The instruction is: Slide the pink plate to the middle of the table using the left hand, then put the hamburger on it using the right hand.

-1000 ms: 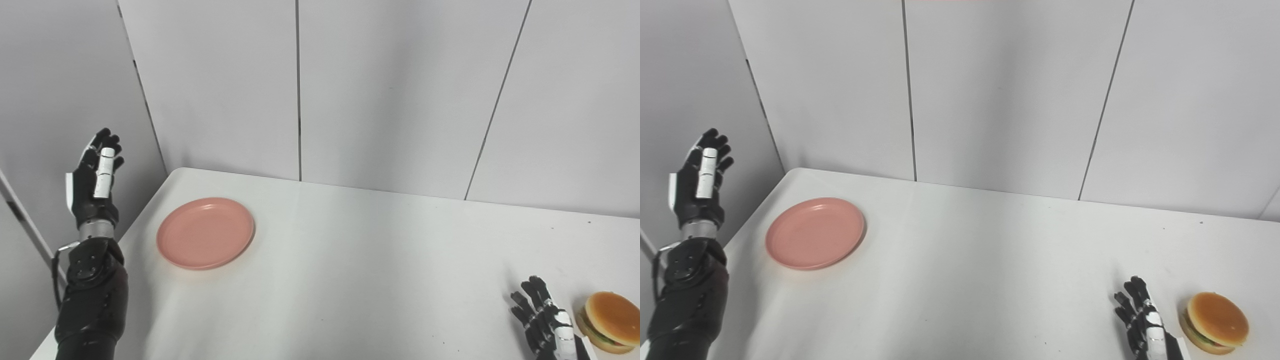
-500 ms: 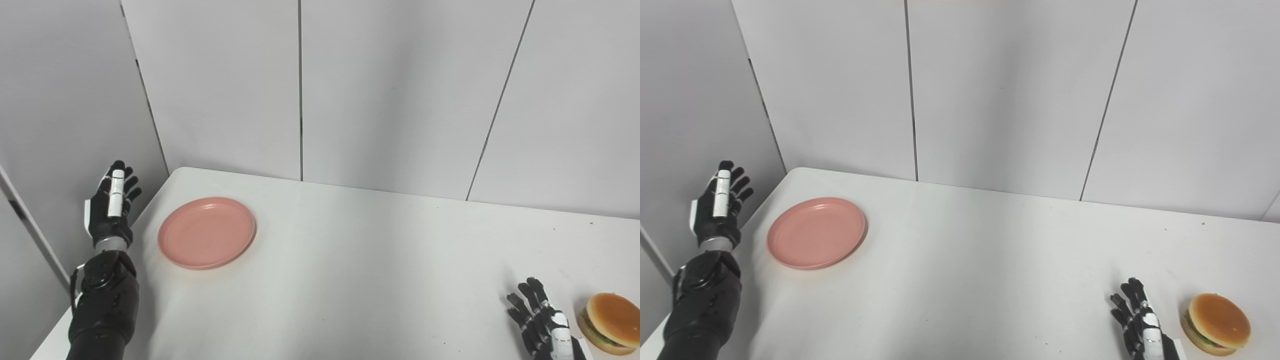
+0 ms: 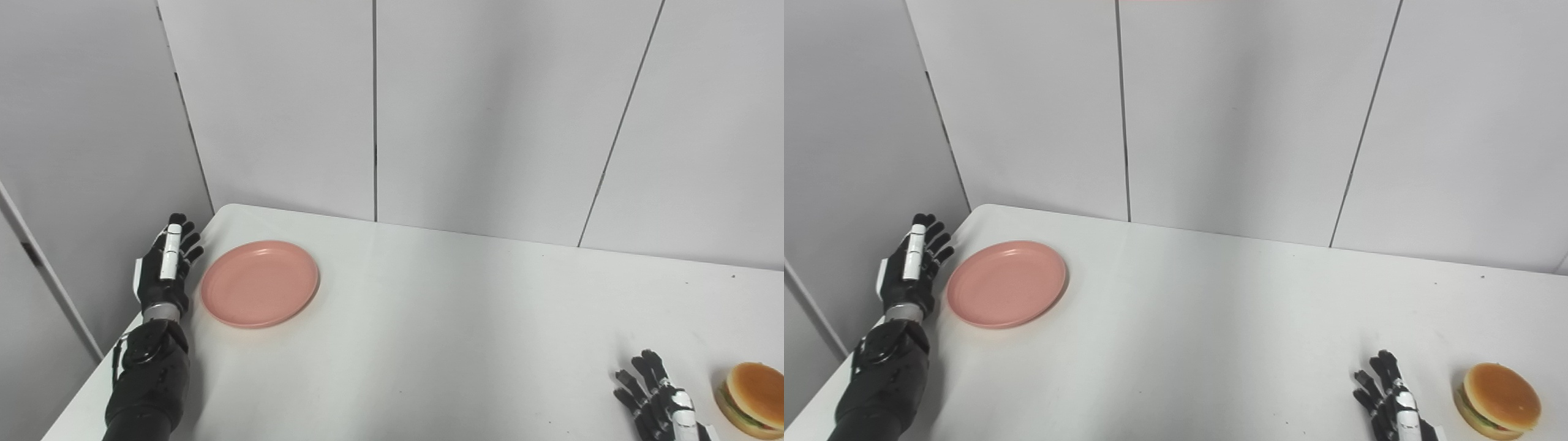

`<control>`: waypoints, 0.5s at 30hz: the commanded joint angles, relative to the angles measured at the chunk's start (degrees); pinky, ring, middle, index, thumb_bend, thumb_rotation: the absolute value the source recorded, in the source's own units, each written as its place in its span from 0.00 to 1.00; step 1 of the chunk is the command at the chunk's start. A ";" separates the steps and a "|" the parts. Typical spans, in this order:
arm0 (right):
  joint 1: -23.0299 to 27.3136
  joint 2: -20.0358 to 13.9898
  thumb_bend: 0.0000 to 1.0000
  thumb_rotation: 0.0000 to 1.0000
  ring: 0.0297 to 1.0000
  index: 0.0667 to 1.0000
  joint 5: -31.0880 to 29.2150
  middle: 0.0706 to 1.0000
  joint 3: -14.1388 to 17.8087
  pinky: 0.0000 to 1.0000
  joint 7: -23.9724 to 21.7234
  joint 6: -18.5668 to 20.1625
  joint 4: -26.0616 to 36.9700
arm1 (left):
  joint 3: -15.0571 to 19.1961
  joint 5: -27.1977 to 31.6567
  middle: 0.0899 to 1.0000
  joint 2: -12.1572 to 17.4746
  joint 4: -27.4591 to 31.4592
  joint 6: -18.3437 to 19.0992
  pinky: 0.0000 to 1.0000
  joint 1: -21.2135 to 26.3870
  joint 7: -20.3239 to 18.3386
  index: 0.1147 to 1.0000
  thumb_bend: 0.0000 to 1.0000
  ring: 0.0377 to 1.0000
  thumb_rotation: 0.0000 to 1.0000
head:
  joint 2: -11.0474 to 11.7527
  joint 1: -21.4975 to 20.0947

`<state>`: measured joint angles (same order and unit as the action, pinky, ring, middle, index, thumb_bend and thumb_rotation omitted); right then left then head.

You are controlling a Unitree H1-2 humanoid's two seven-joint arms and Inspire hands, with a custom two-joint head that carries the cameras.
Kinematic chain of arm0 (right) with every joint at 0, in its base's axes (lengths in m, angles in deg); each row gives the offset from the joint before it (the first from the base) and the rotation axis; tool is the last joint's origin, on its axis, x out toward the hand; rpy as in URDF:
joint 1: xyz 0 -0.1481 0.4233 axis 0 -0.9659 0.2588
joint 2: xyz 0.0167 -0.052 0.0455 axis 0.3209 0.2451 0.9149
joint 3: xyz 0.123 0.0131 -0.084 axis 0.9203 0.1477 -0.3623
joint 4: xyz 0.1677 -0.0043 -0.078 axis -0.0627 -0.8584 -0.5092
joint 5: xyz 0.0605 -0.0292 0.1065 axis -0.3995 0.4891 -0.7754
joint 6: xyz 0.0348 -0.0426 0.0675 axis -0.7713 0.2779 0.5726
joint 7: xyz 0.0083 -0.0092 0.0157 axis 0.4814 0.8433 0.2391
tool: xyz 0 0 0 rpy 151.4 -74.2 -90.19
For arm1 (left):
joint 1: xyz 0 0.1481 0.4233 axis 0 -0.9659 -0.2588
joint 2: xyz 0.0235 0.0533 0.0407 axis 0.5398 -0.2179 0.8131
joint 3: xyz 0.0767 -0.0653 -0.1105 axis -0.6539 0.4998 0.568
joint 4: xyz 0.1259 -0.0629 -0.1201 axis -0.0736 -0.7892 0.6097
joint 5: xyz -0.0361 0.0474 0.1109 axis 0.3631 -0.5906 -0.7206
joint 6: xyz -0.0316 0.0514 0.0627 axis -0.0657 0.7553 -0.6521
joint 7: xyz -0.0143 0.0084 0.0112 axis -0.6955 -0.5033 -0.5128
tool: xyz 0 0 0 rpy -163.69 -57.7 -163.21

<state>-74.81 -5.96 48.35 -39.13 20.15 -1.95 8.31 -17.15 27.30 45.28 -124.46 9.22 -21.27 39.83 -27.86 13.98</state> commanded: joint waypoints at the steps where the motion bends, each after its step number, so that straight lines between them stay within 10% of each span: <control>1: -1.85 0.77 0.74 1.00 0.91 0.96 -0.01 0.96 -0.69 0.92 -0.08 0.93 -0.32 | -0.55 -0.05 0.84 -0.05 -1.08 0.22 0.84 1.46 -0.73 0.76 0.70 0.86 0.70 | -0.07 -0.08; 15: -2.10 0.66 0.74 1.00 0.89 0.96 0.65 0.95 -1.37 0.90 0.69 1.84 0.94 | -4.94 -1.85 0.83 -2.01 4.10 4.97 0.80 -0.92 -2.22 0.75 0.73 0.84 0.69 | -0.42 -0.36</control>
<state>-75.59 -5.78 48.92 -39.83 20.89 -1.78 9.33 -21.67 25.99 43.18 -120.84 11.74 -21.94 38.06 -28.21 13.62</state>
